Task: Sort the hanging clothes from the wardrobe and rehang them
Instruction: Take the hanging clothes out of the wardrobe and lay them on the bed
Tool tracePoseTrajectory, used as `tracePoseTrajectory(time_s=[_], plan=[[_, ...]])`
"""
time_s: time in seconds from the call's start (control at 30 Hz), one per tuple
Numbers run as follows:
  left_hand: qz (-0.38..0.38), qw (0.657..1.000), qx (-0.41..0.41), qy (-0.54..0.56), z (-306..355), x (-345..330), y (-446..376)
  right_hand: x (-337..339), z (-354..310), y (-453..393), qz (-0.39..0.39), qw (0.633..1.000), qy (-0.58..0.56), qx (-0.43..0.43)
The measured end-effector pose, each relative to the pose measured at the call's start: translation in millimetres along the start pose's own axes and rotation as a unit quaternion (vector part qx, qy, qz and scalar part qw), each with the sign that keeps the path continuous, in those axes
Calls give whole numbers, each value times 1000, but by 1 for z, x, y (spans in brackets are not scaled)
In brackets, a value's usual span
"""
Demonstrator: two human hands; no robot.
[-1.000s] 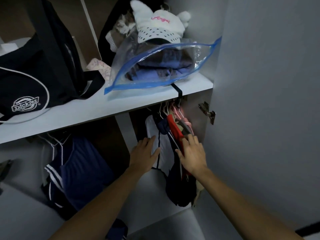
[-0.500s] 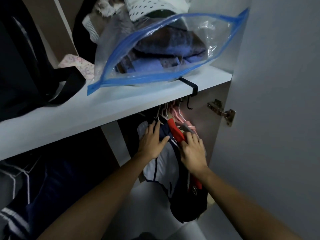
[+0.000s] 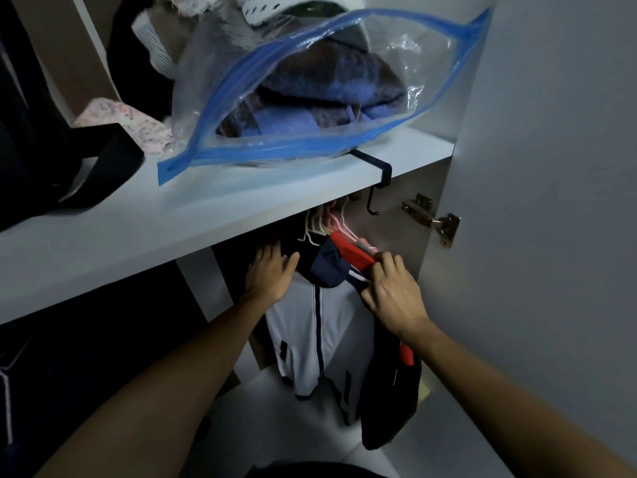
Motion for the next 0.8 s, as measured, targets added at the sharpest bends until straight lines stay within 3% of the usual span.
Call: tracePoseTrajectory(time_s=[0.3, 0.53, 0.8], plan=[[-55, 997, -21, 45, -45, -11, 2, 9, 6, -11, -33, 997, 55, -50], [-57, 997, 18, 53, -59, -2, 22, 17, 15, -10, -64, 992, -33, -103], [150, 989, 5, 0, -74, 58, 66, 35, 2, -12, -56, 996, -33, -62]])
Point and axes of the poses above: each hand's wrist, its own y-axis away from the middle knuckle, its own x-axis out of the back of the hand, z = x × y, the point moved 9 cm from there along -y, towards the middle knuckle, and after that the axes turned 8 degrees about -x, right-handed, at the moved point
